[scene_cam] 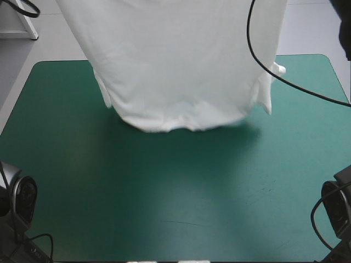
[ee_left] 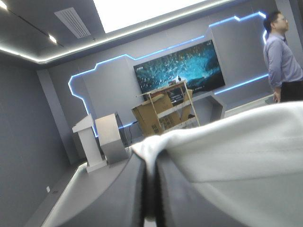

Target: Fold the cloth

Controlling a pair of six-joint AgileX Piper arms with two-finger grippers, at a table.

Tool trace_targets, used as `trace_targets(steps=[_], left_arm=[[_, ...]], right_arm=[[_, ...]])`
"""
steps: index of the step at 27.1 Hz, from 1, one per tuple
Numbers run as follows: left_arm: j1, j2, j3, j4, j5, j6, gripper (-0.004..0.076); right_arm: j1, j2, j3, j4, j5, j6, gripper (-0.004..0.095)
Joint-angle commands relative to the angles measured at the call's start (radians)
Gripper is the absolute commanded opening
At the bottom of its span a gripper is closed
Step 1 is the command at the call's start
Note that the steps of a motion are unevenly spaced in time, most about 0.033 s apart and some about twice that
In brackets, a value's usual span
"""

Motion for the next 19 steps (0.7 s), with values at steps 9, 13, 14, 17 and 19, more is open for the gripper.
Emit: trace_targets(steps=[9,13,14,17,19], left_arm=[[0.094,0.001,0.115,-0.262,0.274,0.01,0.002],[0.094,-0.044,0.408,-0.257,0.297,0.023,0.0019],[0.094,-0.08,0.532,-0.257,0.284,0.05,0.0019],[0.094,-0.143,0.684,-0.257,0.242,0.077,0.0019],[0.101,-0.178,0.785,-0.257,0.219,0.1,0.0019]], right_arm=[[-0.147,-0.03,0.129,0.166,0.136,0.02,-0.0015],[-0.154,-0.034,0.358,0.193,0.186,0.011,-0.0015],[-0.154,-0.046,0.45,0.219,0.192,-0.004,-0.0015],[-0.154,-0.086,0.593,0.237,0.18,-0.017,-0.0015],[-0.154,-0.125,0.696,0.265,0.178,-0.04,-0.0015]])
